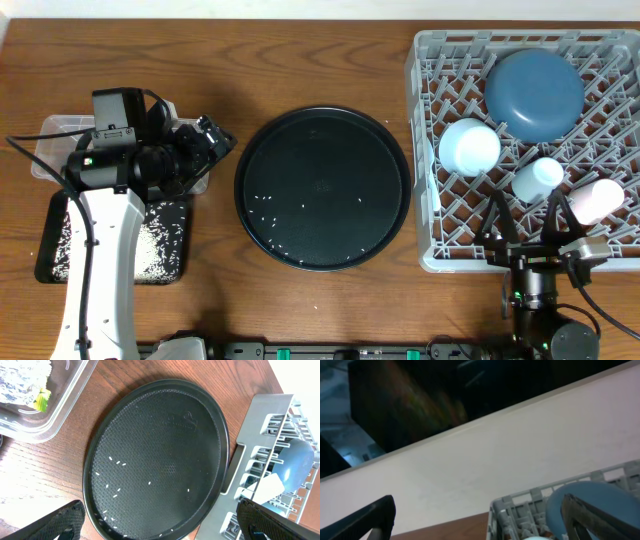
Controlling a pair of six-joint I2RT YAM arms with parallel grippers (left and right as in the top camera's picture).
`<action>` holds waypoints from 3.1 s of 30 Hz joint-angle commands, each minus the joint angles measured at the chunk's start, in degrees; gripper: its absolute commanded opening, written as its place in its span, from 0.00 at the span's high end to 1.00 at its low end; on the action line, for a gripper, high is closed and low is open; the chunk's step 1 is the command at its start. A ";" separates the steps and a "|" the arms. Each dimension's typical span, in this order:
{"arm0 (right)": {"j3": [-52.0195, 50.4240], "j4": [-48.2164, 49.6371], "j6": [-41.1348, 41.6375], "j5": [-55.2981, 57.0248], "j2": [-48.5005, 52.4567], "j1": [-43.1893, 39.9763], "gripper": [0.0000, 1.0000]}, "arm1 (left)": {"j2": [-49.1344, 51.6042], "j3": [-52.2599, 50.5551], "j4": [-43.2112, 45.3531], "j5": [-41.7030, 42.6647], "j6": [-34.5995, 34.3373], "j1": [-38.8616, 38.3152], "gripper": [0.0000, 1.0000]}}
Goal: Sort waste into correct bins and load items into the dishwasher rack
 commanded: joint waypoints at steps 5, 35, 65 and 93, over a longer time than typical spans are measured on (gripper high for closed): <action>-8.33 12.48 1.38 -0.13 -0.35 -0.59 0.01 | 0.26 0.37 -0.15 -0.52 0.61 0.24 0.02; -8.74 -14.27 -17.31 -3.91 -0.39 -3.32 0.01 | 0.26 0.37 -0.15 -0.52 0.61 0.24 0.02; -8.74 -14.19 -17.33 -4.09 -0.35 -3.78 0.01 | 0.26 0.37 -0.15 -0.52 0.61 0.24 0.02; -8.72 -14.19 -17.33 -4.09 -0.35 -3.78 0.01 | 0.26 0.37 -0.15 -0.52 0.61 0.24 0.02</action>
